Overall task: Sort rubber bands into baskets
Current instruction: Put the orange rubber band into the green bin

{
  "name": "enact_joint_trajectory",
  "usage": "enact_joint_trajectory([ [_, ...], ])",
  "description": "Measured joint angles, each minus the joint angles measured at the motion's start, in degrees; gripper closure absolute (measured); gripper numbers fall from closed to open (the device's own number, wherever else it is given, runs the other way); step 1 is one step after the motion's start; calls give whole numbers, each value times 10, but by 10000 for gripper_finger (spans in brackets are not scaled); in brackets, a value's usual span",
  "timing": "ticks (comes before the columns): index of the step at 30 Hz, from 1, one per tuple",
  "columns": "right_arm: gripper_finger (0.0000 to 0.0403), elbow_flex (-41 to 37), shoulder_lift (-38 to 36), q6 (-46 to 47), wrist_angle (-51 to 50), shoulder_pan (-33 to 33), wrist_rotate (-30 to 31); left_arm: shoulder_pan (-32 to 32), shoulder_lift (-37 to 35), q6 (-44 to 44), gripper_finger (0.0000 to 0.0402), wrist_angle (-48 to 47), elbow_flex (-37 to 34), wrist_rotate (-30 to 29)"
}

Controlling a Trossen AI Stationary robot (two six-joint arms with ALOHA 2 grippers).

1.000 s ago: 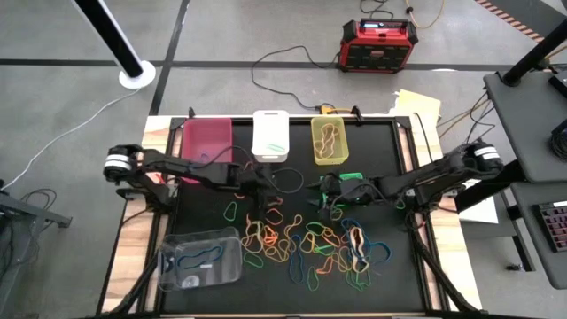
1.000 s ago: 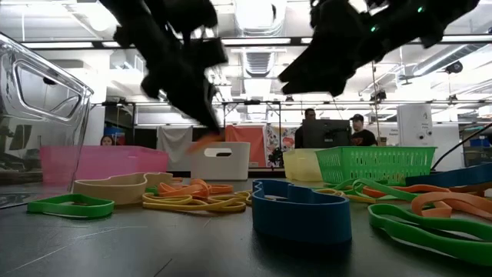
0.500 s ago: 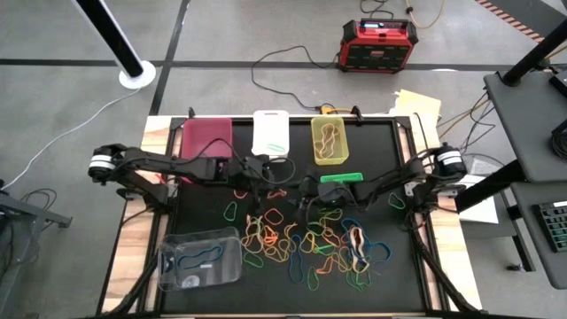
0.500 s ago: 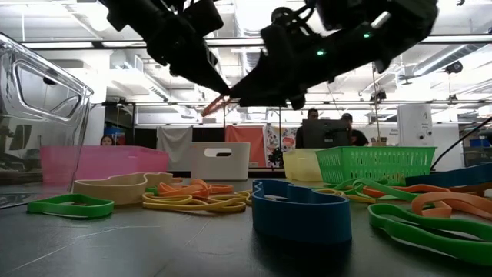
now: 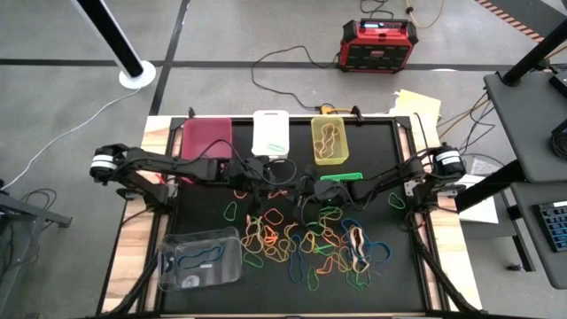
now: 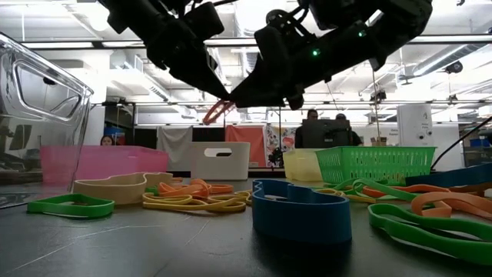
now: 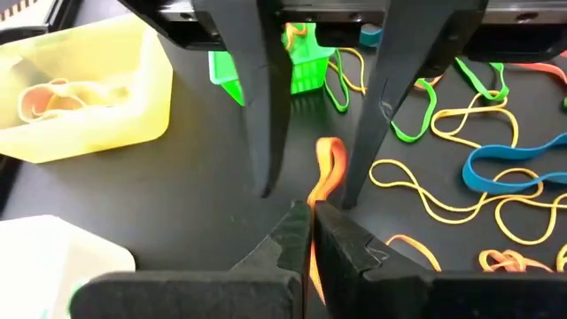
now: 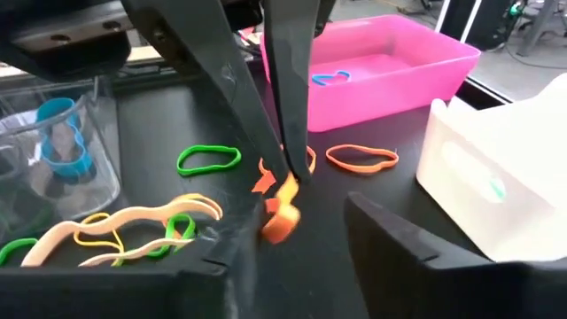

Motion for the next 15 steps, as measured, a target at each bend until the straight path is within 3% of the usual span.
enact_joint_trajectory([
  [7,381,0,0,-18,0,0,0,0,0,-5,401,2,0,0],
  [15,393,0,-4,-21,-31,0,0,1,0,-30,374,12,0,-11],
])
